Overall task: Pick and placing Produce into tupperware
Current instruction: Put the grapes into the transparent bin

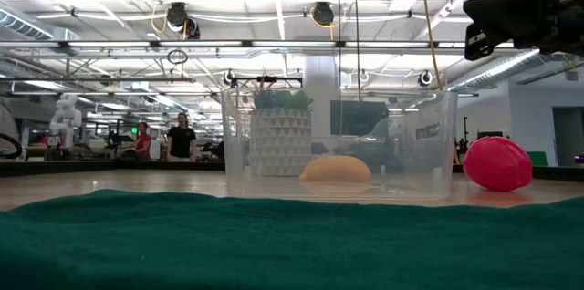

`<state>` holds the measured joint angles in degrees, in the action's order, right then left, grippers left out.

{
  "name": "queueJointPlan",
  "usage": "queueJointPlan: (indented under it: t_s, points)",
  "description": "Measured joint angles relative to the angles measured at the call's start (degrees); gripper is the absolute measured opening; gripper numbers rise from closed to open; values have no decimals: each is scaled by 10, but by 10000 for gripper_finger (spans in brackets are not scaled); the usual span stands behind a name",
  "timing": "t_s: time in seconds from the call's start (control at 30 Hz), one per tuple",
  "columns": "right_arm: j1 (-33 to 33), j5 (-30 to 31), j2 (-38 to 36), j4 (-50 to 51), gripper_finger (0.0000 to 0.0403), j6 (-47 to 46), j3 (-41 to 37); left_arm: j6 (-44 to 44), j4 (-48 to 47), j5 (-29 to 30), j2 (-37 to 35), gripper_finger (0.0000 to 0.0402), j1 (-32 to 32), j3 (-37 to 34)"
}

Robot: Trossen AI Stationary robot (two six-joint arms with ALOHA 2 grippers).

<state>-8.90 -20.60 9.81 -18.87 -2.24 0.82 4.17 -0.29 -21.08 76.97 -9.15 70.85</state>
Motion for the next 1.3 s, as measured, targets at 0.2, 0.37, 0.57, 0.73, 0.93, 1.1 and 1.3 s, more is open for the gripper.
queueJointPlan:
  t_s: [0.2,0.37,0.57,0.73,0.93,1.1,1.3]
  points:
    - [0,0,0,0,0,0,0,-12,-28,0,0,232,0,0]
    - [0,0,0,-1,0,1,0,-27,-35,1,0,232,0,0]
    - [0,0,0,-1,0,1,0,-29,-106,34,17,232,5,42]
    - [0,0,1,-1,0,1,0,-17,-203,63,68,232,16,116]
    - [0,0,5,0,0,1,0,-8,-284,66,129,232,18,192]
    - [0,0,6,0,0,1,0,-8,-356,89,176,232,22,248]
    - [0,0,7,-1,0,1,0,-4,-420,93,222,232,33,287]
